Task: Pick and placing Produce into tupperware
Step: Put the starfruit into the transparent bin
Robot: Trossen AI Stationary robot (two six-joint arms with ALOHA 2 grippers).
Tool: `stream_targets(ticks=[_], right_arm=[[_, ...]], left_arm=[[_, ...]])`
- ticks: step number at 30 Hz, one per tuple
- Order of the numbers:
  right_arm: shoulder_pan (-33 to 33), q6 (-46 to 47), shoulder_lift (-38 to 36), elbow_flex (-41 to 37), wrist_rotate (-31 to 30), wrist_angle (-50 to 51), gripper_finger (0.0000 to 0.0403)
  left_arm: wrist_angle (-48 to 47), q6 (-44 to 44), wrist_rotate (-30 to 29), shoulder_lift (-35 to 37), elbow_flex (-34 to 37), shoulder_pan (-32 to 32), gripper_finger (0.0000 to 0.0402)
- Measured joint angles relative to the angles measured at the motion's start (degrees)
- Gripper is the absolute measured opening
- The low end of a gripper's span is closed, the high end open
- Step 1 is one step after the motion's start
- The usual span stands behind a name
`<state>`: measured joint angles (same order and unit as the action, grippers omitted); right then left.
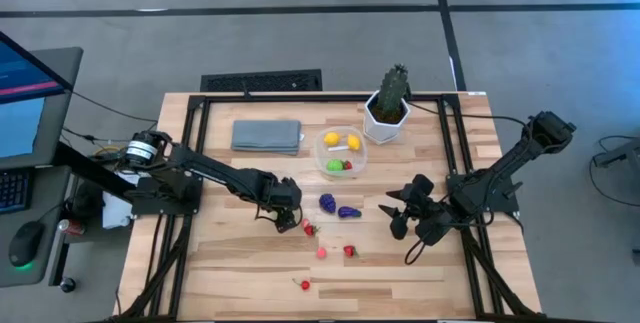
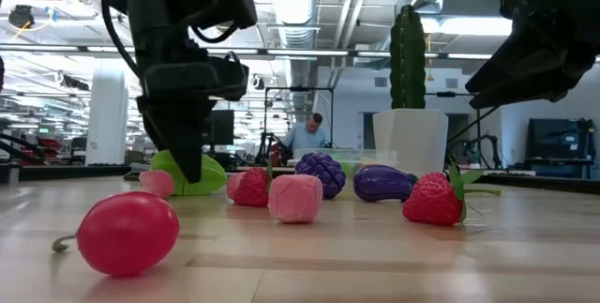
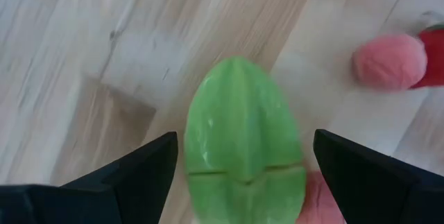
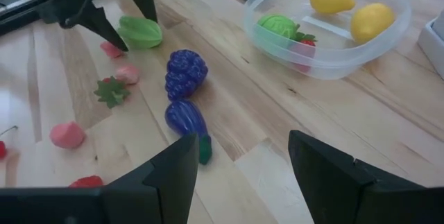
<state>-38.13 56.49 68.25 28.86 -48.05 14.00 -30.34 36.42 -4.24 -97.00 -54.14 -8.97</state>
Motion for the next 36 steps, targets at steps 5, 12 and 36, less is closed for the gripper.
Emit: stream_targets(ticks=[5, 12, 36], right_arm=[[0.07, 0.02, -0.02, 0.02, 0.02, -0.97, 0.0249], [0.64, -0.09, -0.02, 0.0, 0.03, -1.03, 0.0249], [0.79, -0.11, -0.02, 0.0, 0.04, -0.77, 0.0249]], left_arm=[[-0.04, -0.32, -0.53, -0.72, -0.04, 0.0, 0.0328], [-0.32, -1.24, 0.59, -3.01, -0.19, 0.0, 0.0328], [-1.45, -3.35, 0.95, -3.77, -0.93, 1.28, 0.0207]])
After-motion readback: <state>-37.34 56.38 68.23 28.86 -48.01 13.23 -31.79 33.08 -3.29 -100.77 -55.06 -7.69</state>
